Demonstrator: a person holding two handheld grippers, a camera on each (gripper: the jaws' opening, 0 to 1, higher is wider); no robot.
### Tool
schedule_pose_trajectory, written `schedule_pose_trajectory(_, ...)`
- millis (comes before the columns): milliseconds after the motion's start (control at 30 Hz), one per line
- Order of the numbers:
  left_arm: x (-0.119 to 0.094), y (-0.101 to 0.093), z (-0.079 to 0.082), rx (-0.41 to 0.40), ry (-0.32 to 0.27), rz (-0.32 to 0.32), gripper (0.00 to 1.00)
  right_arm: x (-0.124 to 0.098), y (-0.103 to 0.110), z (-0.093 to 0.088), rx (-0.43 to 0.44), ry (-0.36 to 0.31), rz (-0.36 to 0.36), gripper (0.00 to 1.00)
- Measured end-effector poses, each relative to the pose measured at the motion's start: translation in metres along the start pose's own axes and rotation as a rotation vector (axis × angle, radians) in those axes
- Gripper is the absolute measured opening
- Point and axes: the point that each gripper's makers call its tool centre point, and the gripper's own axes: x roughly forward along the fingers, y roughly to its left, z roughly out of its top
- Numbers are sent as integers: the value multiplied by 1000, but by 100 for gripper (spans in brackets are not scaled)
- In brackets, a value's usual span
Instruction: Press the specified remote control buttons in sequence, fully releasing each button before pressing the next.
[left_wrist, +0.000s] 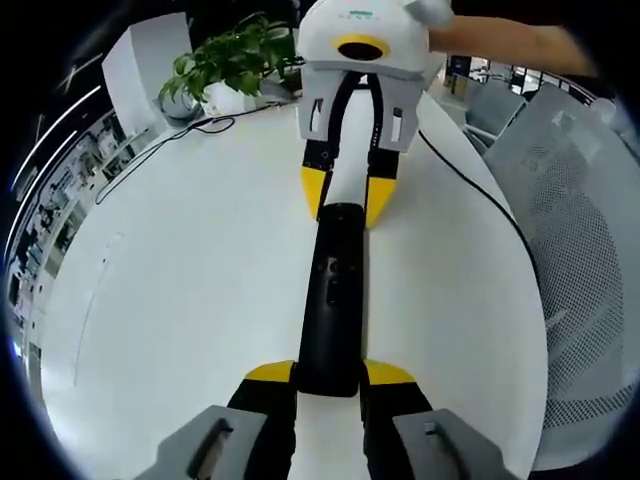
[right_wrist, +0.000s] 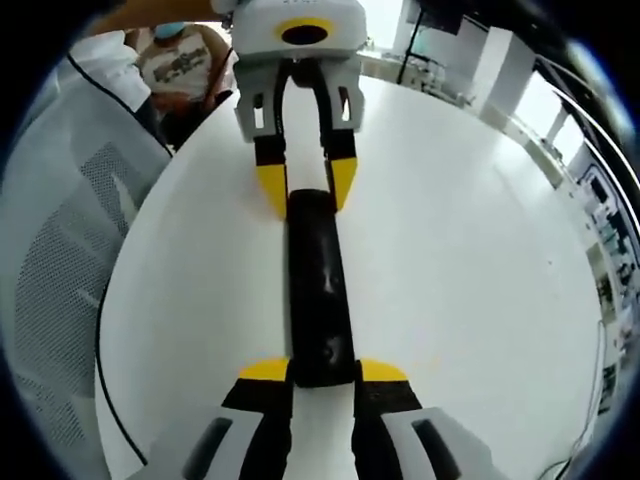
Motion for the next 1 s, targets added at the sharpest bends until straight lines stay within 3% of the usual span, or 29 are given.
schedule_pose_trajectory(233,-1,1,0,-4,-19,19,23,-1,0,0,-4,-25,-15,19)
schedule_pose_trajectory(733,-6,9,4,46,-3,43,23,-2,-6,3,-27,-34,-52,19)
schedule_pose_trajectory(1000,-17,39,13,80,-5,97,23,-20,-36,15,-43,-62,-143,19)
